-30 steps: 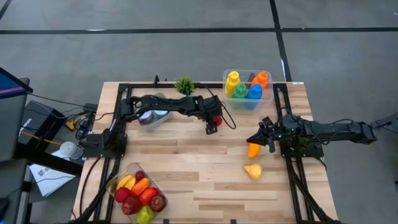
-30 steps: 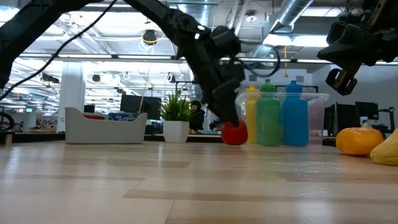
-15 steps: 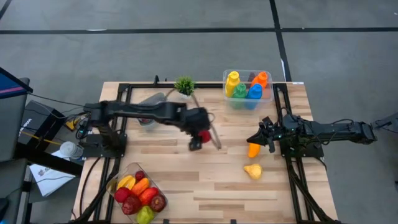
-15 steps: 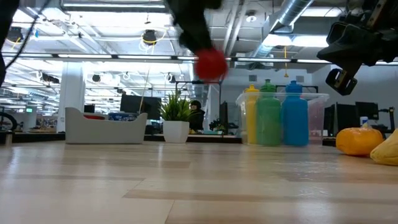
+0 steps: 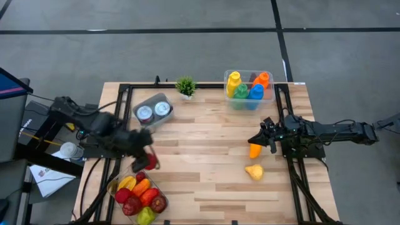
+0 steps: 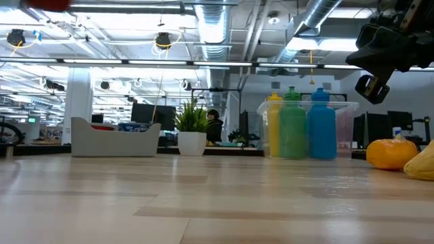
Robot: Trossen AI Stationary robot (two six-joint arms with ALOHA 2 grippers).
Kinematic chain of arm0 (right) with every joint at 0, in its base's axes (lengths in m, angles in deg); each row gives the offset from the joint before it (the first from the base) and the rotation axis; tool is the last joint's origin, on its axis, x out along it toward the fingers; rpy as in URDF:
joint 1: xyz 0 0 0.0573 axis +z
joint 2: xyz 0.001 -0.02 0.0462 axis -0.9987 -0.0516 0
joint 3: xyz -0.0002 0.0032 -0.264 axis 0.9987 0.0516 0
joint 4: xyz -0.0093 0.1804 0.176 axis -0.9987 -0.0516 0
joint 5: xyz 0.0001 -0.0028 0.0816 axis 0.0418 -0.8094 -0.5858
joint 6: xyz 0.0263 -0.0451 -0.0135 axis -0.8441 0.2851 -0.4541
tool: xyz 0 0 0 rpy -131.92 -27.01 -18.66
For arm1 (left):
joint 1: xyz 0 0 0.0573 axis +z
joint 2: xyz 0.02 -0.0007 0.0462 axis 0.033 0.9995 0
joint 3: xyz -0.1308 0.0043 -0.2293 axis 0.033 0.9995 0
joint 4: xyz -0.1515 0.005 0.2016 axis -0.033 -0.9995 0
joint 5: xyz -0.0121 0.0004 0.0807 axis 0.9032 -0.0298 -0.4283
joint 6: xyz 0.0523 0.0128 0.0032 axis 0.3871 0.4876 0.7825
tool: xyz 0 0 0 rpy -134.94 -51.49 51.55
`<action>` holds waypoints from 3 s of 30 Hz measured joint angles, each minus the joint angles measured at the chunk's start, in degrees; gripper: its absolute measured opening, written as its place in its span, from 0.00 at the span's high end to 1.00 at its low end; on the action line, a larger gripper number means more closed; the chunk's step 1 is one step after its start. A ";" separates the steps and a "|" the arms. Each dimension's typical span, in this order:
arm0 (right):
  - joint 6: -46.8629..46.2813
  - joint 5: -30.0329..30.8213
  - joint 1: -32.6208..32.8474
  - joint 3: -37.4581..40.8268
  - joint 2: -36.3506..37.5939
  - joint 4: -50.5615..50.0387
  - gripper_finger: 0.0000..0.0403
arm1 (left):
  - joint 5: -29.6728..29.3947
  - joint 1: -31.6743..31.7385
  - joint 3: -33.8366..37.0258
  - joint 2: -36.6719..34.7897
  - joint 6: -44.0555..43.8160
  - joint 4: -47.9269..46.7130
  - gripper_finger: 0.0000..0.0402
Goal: Pick & Place Food Item
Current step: Put the red apple into the bottom transparent bin, then put the yellow mango into the bottom transparent bin
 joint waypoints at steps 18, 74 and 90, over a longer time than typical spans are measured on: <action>0.00 0.00 0.00 0.00 0.02 0.00 0.99 | 2.77 -20.97 22.44 -7.58 -25.06 5.57 0.43; 0.00 0.00 0.00 0.00 0.00 0.00 0.99 | -3.52 22.24 26.14 -1.66 20.10 75.64 0.17; -0.02 0.00 -0.02 0.00 0.02 0.00 0.99 | 15.82 28.57 8.59 24.07 26.72 69.53 0.19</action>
